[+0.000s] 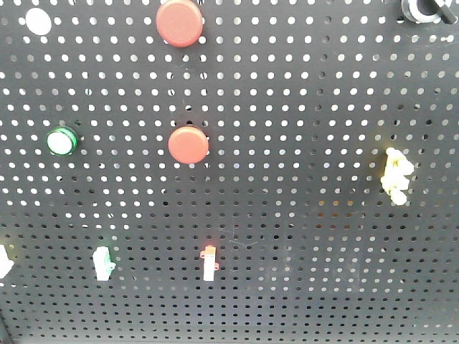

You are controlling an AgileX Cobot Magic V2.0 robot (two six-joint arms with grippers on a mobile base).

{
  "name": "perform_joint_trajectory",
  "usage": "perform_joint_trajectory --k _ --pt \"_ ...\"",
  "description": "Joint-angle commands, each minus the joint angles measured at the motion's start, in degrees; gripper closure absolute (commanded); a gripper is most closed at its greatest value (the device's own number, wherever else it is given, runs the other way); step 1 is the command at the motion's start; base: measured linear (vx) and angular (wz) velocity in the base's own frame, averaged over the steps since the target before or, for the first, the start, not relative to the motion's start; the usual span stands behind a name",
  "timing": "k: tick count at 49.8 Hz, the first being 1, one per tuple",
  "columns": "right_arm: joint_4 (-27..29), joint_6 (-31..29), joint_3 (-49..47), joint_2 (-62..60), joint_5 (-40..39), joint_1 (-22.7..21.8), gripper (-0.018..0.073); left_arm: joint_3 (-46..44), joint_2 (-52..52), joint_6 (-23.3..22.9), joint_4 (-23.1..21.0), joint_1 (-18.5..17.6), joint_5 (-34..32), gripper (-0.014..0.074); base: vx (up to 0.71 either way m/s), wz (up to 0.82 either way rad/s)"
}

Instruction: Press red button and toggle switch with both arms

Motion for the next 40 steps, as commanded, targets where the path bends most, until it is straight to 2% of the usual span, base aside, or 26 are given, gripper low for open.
perform_joint_trajectory --k 1,19,20,22,24,25,26,27,28,30,31,33,36,40 --pt "1.6 0.0 -1.4 0.8 -3.6 -0.4 0.0562 2.0 -0.9 -0.1 -0.6 0.0 -4.3 0.0595 0.0 0.0" --pt "1.6 0.0 -1.4 0.8 -3.6 -0.4 0.0562 2.0 -0.9 -0.1 -0.6 0.0 -4.3 0.0595 0.0 0.0" --pt "-2.2 -2.9 -0.2 1.2 -7.6 -0.4 0.0562 2.0 -0.9 -0.1 -0.6 0.0 -4.3 0.0595 0.0 0.0" --pt "-4.7 -1.8 0.6 1.5 -10.1 -0.4 0.0562 2.0 -0.9 -0.1 -0.6 0.0 -4.3 0.0595 0.0 0.0" --pt "-8.7 0.6 1.8 1.5 -12.6 -0.5 0.0562 2.0 -0.9 -0.1 -0.6 0.0 -4.3 0.0595 0.0 0.0" --pt "-10.6 2.7 2.3 1.5 -14.3 -0.6 0.0562 2.0 -0.9 -0.1 -0.6 0.0 -4.3 0.0595 0.0 0.0" --pt "-15.1 6.3 3.6 1.5 -16.6 -0.7 0.0562 2.0 -0.9 -0.1 -0.6 0.0 -4.3 0.0595 0.0 0.0" --pt "-16.4 7.4 3.9 1.5 -17.2 -0.8 0.0562 2.0 -0.9 -0.1 -0.6 0.0 -4.3 0.0595 0.0 0.0" --pt "-22.6 13.0 5.7 1.5 -19.5 -0.8 0.0562 2.0 -0.9 -0.1 -0.6 0.0 -4.3 0.0595 0.0 0.0" --pt "-27.7 17.9 7.2 1.5 -22.2 -1.0 0.0562 2.0 -0.9 -0.1 -0.6 0.0 -4.3 0.0595 0.0 0.0" --pt "-32.7 21.6 8.8 1.5 -23.7 -1.0 0.0562 2.0 -0.9 -0.1 -0.6 0.0 -4.3 0.0595 0.0 0.0" --pt "-39.3 29.8 11.4 1.5 -27.1 -1.0 0.0562 2.0 -0.9 -0.1 -0.6 0.0 -4.3 0.0595 0.0 0.0" --pt "-45.6 37.1 14.9 1.5 -30.5 -1.0 0.0562 2.0 -0.9 -0.1 -0.6 0.0 -4.3 0.0595 0.0 0.0" --pt "-49.0 45.5 19.2 1.1 -34.5 -1.1 0.0562 2.0 -0.9 -0.1 -0.6 0.0 -4.3 0.0595 0.0 0.0"
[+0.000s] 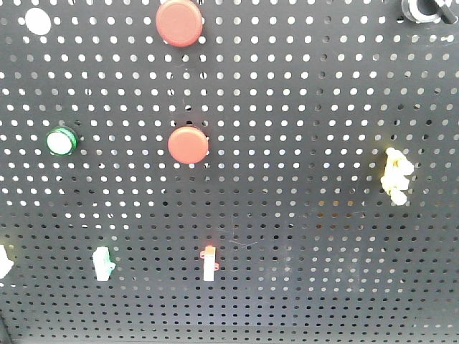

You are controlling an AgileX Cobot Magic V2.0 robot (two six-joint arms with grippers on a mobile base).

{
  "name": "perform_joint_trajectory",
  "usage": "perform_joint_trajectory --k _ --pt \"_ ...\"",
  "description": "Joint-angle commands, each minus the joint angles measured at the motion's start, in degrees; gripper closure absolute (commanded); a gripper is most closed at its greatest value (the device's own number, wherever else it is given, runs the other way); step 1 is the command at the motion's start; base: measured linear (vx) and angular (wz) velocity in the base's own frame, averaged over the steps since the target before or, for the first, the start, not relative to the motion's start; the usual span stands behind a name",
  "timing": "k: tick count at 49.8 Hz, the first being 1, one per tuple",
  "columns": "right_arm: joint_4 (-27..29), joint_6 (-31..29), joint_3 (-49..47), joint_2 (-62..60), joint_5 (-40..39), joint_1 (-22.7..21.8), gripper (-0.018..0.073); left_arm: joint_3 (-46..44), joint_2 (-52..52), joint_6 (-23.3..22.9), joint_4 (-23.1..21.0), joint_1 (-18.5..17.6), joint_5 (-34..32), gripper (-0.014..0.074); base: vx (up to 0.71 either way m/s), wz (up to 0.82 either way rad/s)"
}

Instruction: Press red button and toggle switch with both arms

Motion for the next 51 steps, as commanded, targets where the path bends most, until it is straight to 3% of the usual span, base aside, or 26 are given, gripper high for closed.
perform_joint_trajectory --k 1,6,20,51 --pt "-6.6 12.4 3.6 0.6 -11.1 -0.4 0.0562 2.0 -0.9 -0.2 -0.6 0.0 -4.4 0.0595 0.0 0.0" --pt "-5.8 15.4 5.6 -1.0 -9.7 -0.5 0.0562 2.0 -0.9 -0.2 -0.6 0.0 -4.4 0.0595 0.0 0.0" --pt "-1.8 13.3 5.6 -0.8 -9.0 -0.5 0.0562 2.0 -0.8 -0.2 -0.6 0.0 -4.4 0.0595 0.0 0.0" --pt "-1.9 13.3 5.6 -0.8 -9.0 -0.5 0.0562 2.0 -0.8 -0.2 -0.6 0.0 -4.4 0.0595 0.0 0.0"
